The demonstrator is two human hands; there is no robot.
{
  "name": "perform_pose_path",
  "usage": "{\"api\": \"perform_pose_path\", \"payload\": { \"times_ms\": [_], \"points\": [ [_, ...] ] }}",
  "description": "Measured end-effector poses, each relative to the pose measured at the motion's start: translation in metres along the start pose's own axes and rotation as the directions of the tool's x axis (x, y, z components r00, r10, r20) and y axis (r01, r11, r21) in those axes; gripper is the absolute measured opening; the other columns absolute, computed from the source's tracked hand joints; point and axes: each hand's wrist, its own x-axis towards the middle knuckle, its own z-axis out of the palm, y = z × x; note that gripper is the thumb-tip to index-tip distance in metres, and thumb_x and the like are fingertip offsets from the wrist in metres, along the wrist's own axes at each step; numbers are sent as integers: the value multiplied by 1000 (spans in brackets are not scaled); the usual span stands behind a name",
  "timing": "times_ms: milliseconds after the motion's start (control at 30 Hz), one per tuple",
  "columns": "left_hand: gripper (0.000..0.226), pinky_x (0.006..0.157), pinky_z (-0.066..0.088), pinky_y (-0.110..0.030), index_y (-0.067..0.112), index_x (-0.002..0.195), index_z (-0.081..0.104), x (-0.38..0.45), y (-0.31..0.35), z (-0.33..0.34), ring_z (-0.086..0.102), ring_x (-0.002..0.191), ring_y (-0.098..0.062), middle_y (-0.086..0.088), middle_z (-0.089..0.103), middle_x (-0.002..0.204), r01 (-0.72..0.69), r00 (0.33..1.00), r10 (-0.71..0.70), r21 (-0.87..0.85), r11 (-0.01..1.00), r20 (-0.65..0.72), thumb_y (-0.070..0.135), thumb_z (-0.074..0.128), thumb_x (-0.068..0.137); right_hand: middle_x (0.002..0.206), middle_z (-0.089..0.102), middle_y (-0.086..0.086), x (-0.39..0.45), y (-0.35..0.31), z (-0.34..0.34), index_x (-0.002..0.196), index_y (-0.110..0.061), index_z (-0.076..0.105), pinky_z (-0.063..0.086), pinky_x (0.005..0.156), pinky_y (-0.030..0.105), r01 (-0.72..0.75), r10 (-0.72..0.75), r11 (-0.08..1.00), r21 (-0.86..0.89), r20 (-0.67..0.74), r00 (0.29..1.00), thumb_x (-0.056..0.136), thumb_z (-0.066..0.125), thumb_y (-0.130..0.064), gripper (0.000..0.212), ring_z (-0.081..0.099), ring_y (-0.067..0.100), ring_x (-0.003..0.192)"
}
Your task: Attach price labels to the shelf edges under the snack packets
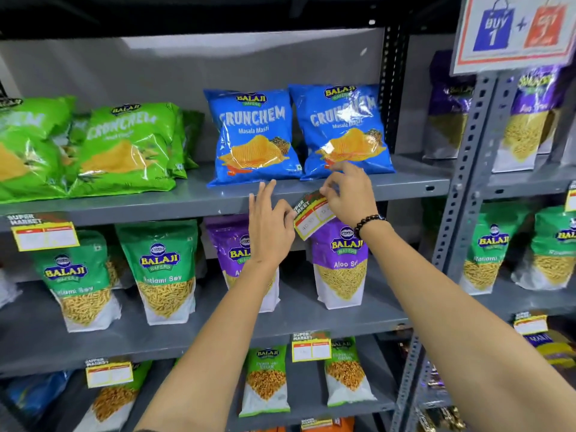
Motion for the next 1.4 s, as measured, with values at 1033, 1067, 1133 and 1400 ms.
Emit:
{"api": "perform_pose_path", "payload": {
  "times_ms": [1033,1067,1133,1400],
  "points": [
    [42,64,42,-35,16,99,50,45,11,-5,56,93,-22,-2,63,95,106,994,-109,119,987,19,45,68,75,91,60,7,-7,3,19,92,-11,50,38,91,42,-229,240,970,84,-160,957,70,75,-46,48,51,22,84],
    [42,64,43,-36,16,100,49,46,13,-4,56,94,-23,-4,63,96,114,993,-118,132,985,21,44,69,75,92,59,7,-6,2,19,92,-11,50,38,92,42,-230,238,971,67,-161,958,70,74,-46,47,53,24,86],
    [43,64,43,-37,15,101,48,50,15,-3,57,94,-25,-5,63,96,132,990,-138,150,980,29,43,69,75,94,60,7,-5,1,19,94,-12,49,38,91,43,-228,230,973,32,-153,961,71,74,-45,47,54,27,90],
    [58,92,46,-45,12,136,31,60,6,-22,46,125,-31,-14,52,134,12,996,-24,128,992,90,45,48,91,144,37,20,1,-14,9,132,-4,34,22,113,51,-128,105,980,-150,-153,983,90,52,-39,58,25,35,137]
  ]
}}
